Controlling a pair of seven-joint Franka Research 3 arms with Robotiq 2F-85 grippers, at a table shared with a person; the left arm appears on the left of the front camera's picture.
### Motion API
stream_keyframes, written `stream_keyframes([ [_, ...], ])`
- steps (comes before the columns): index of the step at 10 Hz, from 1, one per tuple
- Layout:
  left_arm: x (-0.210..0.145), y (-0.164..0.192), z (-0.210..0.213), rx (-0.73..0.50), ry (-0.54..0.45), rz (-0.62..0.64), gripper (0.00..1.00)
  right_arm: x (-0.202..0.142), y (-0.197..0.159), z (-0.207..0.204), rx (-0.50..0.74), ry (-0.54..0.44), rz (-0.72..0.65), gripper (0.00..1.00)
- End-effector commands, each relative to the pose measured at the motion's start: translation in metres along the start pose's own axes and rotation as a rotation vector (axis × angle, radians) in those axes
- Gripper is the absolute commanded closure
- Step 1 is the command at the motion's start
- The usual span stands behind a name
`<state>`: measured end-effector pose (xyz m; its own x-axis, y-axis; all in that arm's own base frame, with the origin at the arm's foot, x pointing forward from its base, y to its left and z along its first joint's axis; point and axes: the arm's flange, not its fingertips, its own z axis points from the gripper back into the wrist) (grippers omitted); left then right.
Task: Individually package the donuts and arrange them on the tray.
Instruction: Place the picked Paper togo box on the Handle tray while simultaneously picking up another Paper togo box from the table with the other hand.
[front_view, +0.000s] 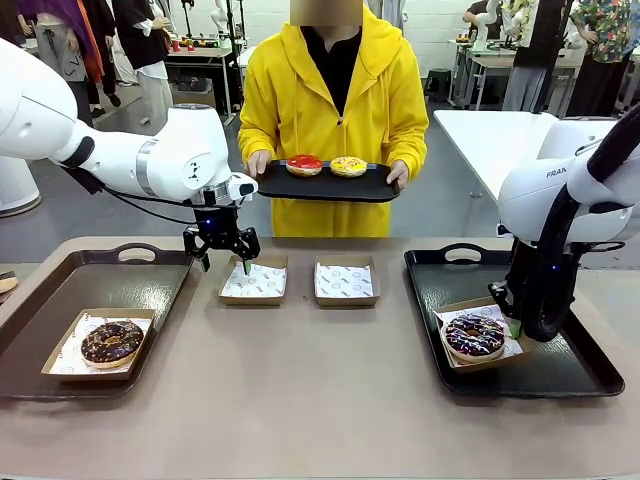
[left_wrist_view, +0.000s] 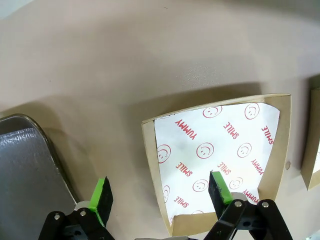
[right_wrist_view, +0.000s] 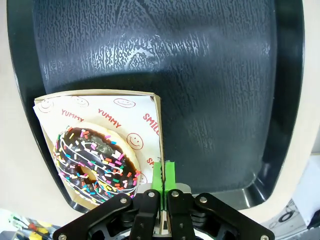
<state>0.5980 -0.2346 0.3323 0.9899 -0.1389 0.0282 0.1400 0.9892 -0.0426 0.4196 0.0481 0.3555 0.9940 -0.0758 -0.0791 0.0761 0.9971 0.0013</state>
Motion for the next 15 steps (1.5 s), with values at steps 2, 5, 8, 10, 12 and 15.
stream_keyframes([
  [2, 0.004, -0.003, 0.0, 0.03, 0.007, 0.022, 0.59, -0.001, -0.003, -0.007, 0.003, -0.007, 0.017, 0.4],
  [5, 0.005, -0.003, -0.002, 0.026, 0.019, 0.022, 1.0, -0.001, -0.004, -0.008, 0.016, 0.001, 0.005, 0.0],
  [8, 0.006, -0.003, -0.002, 0.022, 0.022, 0.025, 1.0, -0.001, -0.007, -0.008, 0.031, 0.003, -0.005, 0.0],
  [10, 0.007, -0.003, -0.002, 0.022, 0.024, 0.024, 1.0, -0.004, -0.011, -0.008, 0.046, 0.005, 0.001, 0.0],
  [12, 0.007, -0.003, -0.002, 0.022, 0.023, 0.028, 1.0, -0.007, -0.014, -0.006, 0.05, -0.008, 0.01, 0.0],
  [15, 0.003, -0.006, 0.016, 0.017, 0.028, 0.005, 1.0, -0.029, -0.041, 0.024, 0.264, -0.023, 0.109, 0.0],
])
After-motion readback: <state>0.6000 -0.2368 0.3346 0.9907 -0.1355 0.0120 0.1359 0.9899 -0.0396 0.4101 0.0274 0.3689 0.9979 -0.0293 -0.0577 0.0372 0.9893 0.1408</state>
